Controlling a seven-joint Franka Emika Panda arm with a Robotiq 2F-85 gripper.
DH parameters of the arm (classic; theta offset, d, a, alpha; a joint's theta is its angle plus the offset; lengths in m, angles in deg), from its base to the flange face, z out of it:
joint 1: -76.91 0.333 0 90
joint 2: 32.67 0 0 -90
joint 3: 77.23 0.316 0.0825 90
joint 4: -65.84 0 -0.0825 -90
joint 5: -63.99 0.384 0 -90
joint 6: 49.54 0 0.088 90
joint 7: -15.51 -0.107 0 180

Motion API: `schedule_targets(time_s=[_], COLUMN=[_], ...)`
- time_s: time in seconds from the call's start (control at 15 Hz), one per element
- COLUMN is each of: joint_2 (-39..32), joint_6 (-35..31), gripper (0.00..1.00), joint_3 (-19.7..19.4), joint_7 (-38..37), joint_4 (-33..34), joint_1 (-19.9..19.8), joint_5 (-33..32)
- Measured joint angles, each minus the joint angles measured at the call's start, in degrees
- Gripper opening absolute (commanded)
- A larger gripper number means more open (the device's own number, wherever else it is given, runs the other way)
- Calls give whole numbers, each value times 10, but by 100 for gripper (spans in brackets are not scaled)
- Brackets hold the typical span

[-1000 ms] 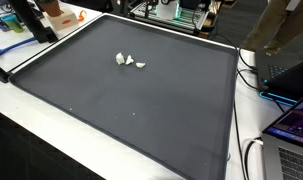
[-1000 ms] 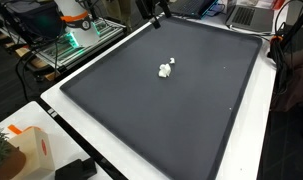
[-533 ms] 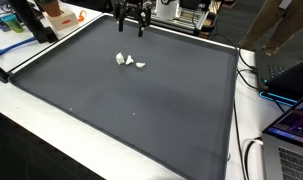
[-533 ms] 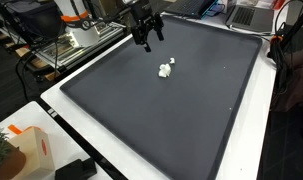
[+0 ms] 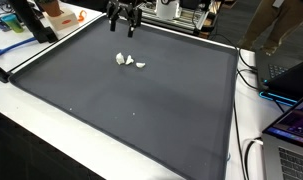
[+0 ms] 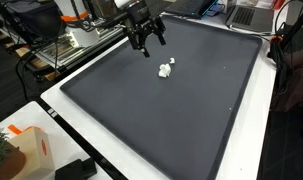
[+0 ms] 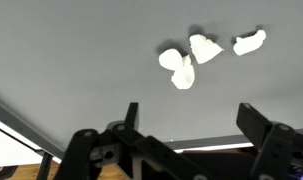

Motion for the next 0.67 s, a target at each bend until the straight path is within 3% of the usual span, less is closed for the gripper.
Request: schedule_targets(time_s=[0.4,0.67], joint_2=[-51,-95], joint_6=[-84,-151], gripper=[100,100], joint_3=[19,-2], joint_7=[-57,-54], joint_4=[1,1], joint_1=[8,28], joint_5=[-19,-14])
